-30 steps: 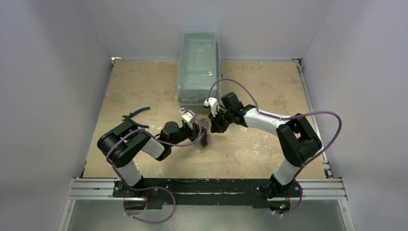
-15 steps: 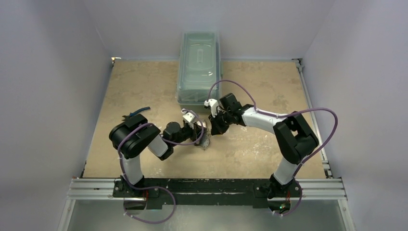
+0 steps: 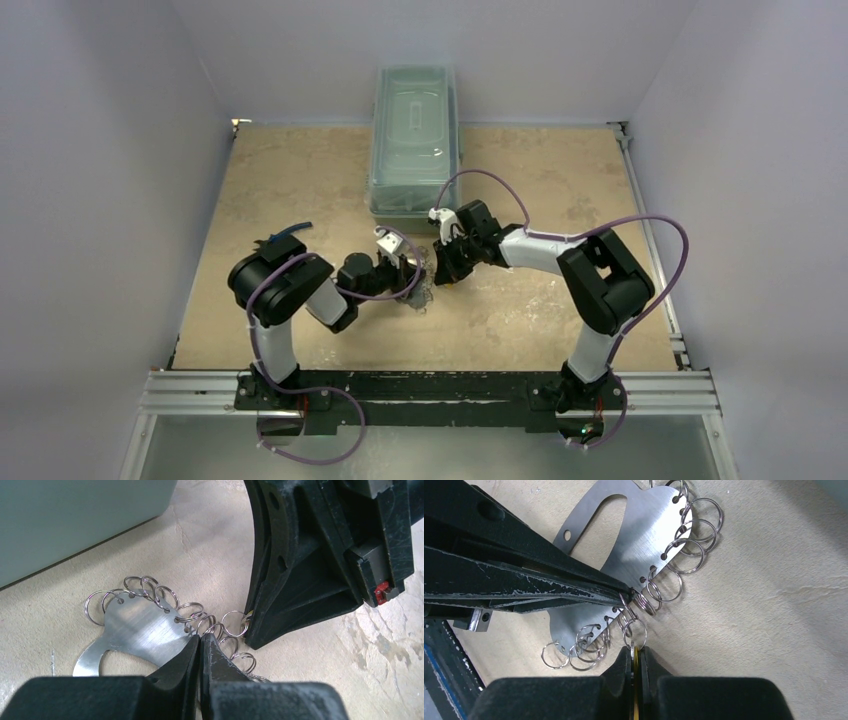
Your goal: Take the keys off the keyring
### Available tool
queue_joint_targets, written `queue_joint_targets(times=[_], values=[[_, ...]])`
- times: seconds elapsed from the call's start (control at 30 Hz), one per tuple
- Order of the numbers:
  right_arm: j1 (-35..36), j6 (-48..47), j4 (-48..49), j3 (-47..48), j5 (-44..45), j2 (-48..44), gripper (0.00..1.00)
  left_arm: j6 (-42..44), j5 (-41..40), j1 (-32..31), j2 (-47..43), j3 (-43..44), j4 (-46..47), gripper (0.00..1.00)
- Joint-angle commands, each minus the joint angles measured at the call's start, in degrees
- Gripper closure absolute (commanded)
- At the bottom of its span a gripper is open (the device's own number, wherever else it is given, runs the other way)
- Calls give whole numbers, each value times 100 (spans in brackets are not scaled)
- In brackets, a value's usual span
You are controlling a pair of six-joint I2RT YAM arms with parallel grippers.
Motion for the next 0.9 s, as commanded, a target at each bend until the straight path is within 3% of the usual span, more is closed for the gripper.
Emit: queue_joint_targets(times=[0.0,0.13,0.43,0.63,0.87], values=[[-75,308,-127,-145,26,-70,100,383,-58,194,-186,-142,-225,100],[-76,294,-160,-112,-32,-17,100,575,183,192,-364,-159,-268,100],[-71,262,-163,-117,-50,-15,100,2154,1346,229,-1351,-232,-1056,66],[-70,262,-164,-126,-55,-48,100,3899,2373,362,-1693,336,-2903,61],[-70,253,-135,-183,-68,-129,100,5367,3062,584,-1184,1609,-4911,48]])
